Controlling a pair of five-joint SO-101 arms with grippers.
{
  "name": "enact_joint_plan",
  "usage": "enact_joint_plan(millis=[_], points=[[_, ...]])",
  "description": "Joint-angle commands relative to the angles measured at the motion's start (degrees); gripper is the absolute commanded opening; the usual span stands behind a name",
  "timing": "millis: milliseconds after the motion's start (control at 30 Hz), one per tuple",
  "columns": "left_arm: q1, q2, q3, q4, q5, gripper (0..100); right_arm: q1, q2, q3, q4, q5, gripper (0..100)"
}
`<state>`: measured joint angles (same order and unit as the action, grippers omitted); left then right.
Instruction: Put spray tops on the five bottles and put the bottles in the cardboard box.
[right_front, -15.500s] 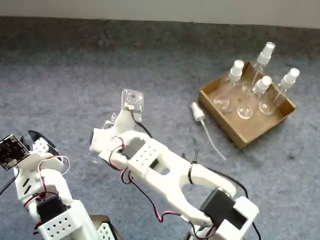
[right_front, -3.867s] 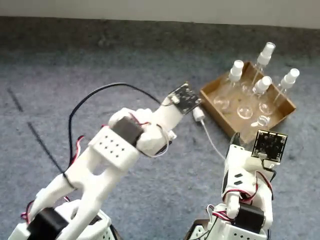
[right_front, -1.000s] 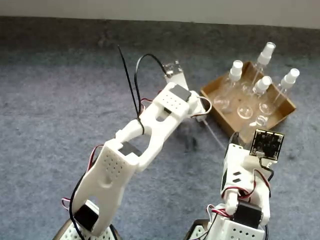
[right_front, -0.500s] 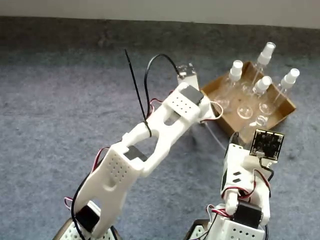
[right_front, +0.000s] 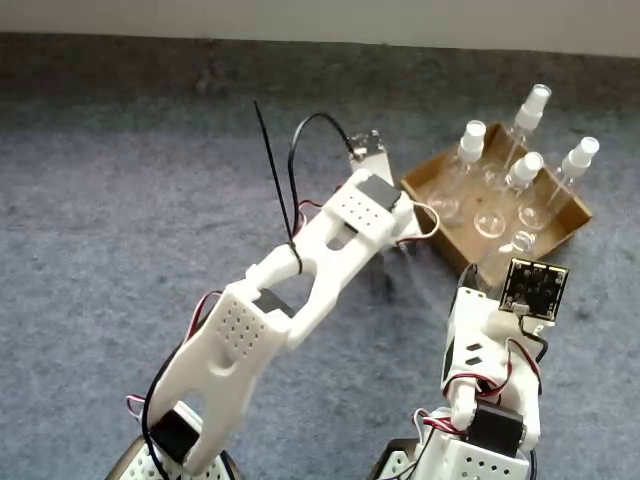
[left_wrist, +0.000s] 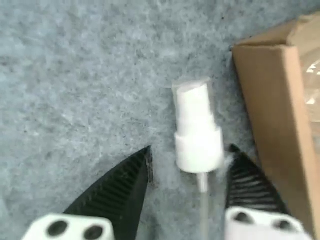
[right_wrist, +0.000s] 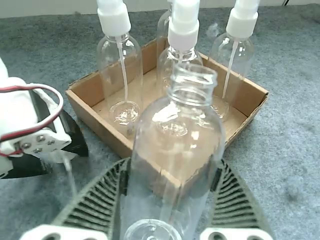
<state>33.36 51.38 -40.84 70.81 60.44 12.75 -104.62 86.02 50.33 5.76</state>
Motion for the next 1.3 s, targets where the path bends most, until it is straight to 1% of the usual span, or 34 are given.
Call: enact_joint_plan(millis=[0,100,267,367,467,567,633,767,900,1000,1067,1167,1267], points=[[-2.0,-1.0,-3.1,-0.8,0.4,5,0.5,-0.7,-0.5,-1.9,-0.5,9.8],[-2.1,-1.0,-3.1,-0.5,0.4,9,0.4,-0.7,-0.5,-1.9,-0.5,9.8],[-3.0,-1.2,-3.1,0.1,0.4,9,0.4,-0.7,1.8,-1.9,-0.5,9.8],[-4.6,-2.2,-4.0,4.3,0.4,9,0.4,-0.7,2.7,-1.9,-0.5,9.8],[-5.5,-4.5,-6.2,10.5,0.4,9,-0.2,-0.7,2.8,-1.9,-0.5,9.8],[-5.5,-6.8,-9.2,16.6,-0.2,9,-4.5,-0.7,2.8,-1.9,-0.3,9.8],[-5.5,-8.0,-10.6,19.8,-4.8,9,-7.0,-0.7,2.8,-1.9,-0.2,9.8],[-5.3,-9.5,-13.4,23.6,-18.5,9,-9.9,-0.7,2.8,-1.9,-0.1,9.8],[-6.4,-10.5,-16.3,27.9,-27.4,9,-14.1,-0.7,2.8,-1.9,-0.1,9.8],[-8.2,-11.8,-16.7,29.4,-31.4,9,-18.0,-0.7,2.8,-1.9,0.0,9.8],[-9.8,-13.0,-16.7,29.5,-32.8,9,-20.5,-0.7,2.8,-1.9,0.0,9.8],[-13.0,-15.5,-16.4,29.6,-33.1,9,-24.8,-0.7,2.8,-1.9,0.0,9.8],[-15.7,-19.0,-11.6,29.6,-33.2,9,-29.3,-0.7,2.8,-2.1,0.0,9.8]])
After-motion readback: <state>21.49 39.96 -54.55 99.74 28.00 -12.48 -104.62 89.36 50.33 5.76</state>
